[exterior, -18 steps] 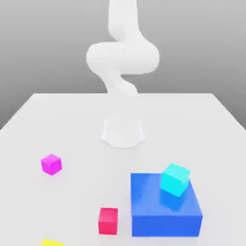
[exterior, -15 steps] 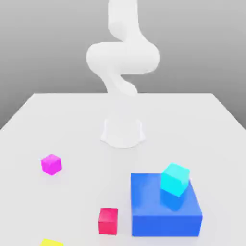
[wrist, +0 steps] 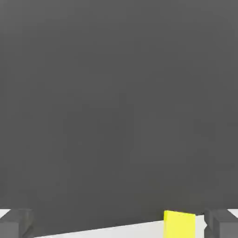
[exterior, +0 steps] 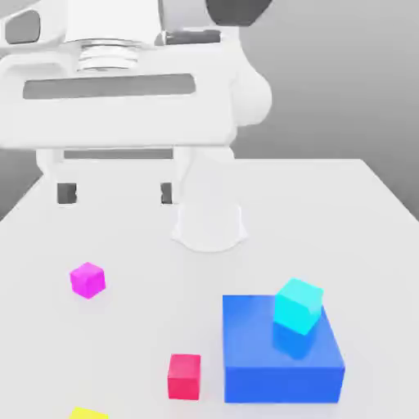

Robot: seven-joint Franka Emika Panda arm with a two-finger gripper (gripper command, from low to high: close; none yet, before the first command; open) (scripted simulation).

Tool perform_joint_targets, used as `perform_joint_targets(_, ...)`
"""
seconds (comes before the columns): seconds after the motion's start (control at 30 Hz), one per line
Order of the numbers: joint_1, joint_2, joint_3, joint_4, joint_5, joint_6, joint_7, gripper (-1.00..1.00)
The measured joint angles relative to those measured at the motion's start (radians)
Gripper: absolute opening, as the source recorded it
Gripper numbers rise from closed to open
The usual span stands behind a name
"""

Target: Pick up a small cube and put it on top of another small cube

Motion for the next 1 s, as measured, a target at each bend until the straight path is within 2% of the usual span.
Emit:
perform_joint_targets(0.4, -0.073, 0.433, -0.024, 0.043, 0.039, 0.106, -0.044, 0.00)
perform_joint_targets(0.53, -0.099, 0.578, -0.003, 0.071, 0.064, 0.195, -0.064, 0.00)
perform_joint_targets(0.57, -0.106, 0.612, 0.005, 0.078, 0.071, 0.220, -0.069, -1.00)
perform_joint_targets(0.8, -0.108, 0.619, 0.007, 0.080, 0.074, 0.225, -0.071, -1.00)
perform_joint_targets(0.93, -0.087, 0.499, -0.018, 0.050, 0.043, 0.135, -0.052, -1.00)
perform_joint_targets(1.0, -0.068, 0.431, -0.014, -0.009, 0.008, 0.129, -0.085, -1.00)
